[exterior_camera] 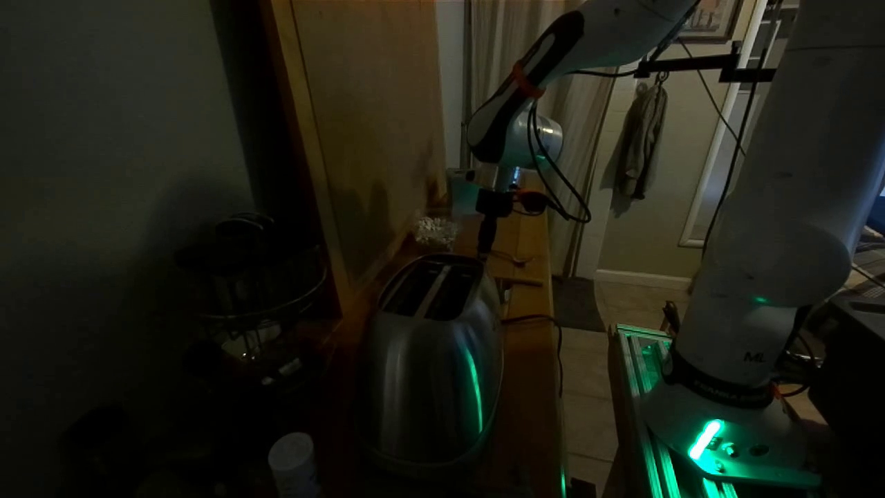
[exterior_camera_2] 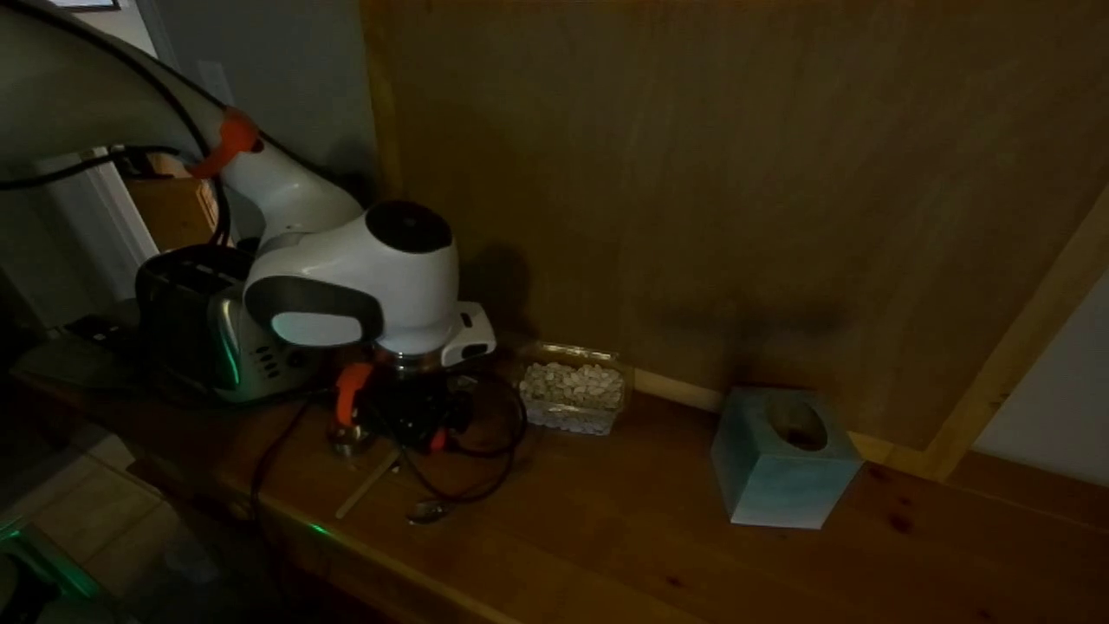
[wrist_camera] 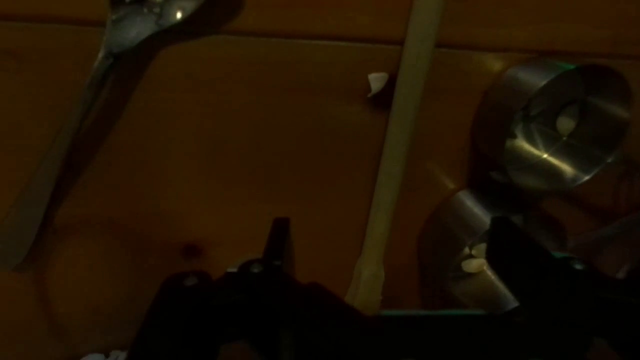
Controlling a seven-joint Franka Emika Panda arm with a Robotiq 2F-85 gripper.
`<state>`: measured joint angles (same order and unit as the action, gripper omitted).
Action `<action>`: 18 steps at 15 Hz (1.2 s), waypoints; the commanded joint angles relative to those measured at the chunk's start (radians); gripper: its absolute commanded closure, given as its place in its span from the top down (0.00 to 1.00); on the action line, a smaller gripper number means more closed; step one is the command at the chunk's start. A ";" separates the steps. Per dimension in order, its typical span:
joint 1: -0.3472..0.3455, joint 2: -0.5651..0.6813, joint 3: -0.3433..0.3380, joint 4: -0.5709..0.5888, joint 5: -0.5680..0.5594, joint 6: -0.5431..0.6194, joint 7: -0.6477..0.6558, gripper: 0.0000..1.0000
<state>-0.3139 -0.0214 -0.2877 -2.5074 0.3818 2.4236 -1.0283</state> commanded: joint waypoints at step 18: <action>0.011 0.022 -0.006 -0.041 0.120 0.113 -0.139 0.98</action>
<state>-0.3118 -0.0109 -0.2877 -2.5376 0.4514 2.5047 -1.1253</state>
